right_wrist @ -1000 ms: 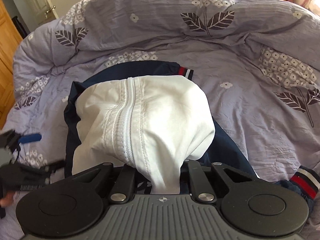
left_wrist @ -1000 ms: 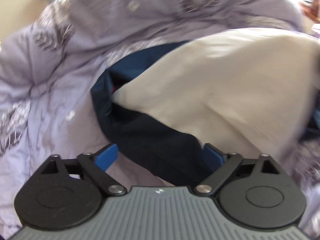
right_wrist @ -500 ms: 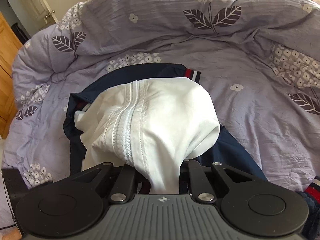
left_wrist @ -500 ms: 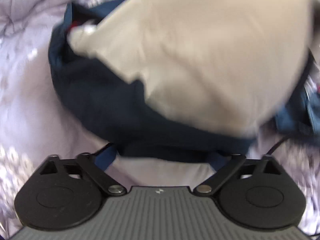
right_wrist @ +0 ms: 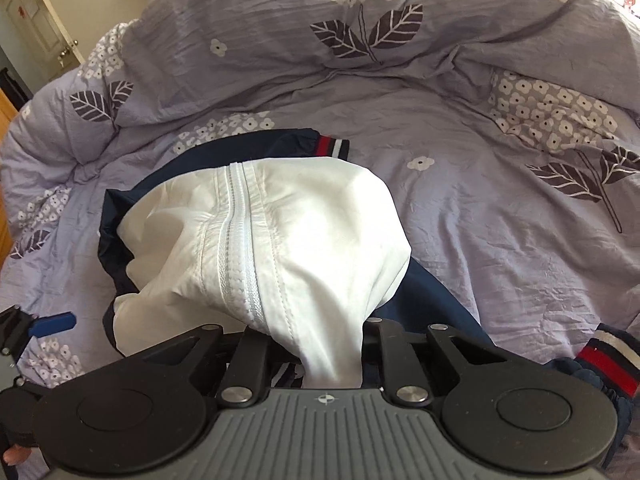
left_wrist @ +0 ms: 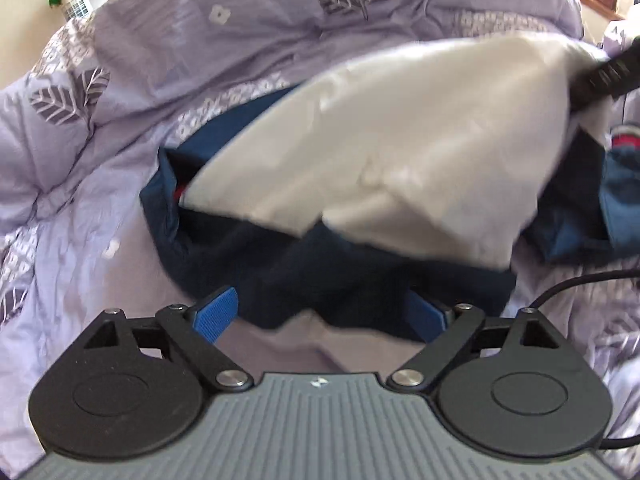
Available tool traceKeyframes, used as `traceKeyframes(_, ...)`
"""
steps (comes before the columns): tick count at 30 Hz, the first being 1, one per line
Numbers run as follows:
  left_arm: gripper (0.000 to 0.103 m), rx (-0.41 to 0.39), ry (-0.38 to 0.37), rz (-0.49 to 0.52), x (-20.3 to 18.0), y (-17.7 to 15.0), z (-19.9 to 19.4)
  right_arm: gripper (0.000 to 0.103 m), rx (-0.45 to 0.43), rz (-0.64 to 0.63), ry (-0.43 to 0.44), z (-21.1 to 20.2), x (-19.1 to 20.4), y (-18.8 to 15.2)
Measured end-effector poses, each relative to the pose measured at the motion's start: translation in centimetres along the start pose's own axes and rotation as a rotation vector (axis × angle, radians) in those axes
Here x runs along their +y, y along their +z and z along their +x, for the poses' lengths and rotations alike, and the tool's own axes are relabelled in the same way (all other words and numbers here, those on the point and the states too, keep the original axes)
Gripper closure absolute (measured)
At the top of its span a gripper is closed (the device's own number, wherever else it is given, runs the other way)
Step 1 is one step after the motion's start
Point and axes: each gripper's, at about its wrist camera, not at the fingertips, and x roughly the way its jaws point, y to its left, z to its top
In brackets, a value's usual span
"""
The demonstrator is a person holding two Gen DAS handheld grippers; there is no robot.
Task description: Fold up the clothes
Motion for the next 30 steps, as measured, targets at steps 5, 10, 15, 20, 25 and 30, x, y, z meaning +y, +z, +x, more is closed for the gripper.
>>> traceKeyframes(5,0.01,0.033,-0.154,-0.107,2.1,-2.2,-1.5,0.082,-0.019,-0.057,-0.07,0.6,0.8,-1.2)
traceKeyframes(10,0.009,0.02,-0.422,-0.258,5.1,-3.3,-3.1,0.081,-0.004,-0.11,-0.077,0.4,1.3,-3.3)
traceKeyframes(15,0.009,0.011,-0.067,-0.141,1.4,-3.8,-2.1,0.081,0.049,-0.007,0.012,-1.0,0.3,-4.0)
traceKeyframes(20,0.007,0.022,0.006,-0.003,-3.6,-5.3,0.1,0.082,0.066,0.034,0.108,-3.9,-1.0,-4.0)
traceKeyframes(25,0.007,0.071,0.103,-0.05,-2.9,-4.7,3.9,0.081,0.08,-0.08,0.085,-6.4,-1.7,-5.0)
traceKeyframes(30,0.005,0.084,0.139,-0.149,0.9,-3.0,5.9,0.069,0.085,-0.286,-0.072,-5.6,-2.5,-8.3)
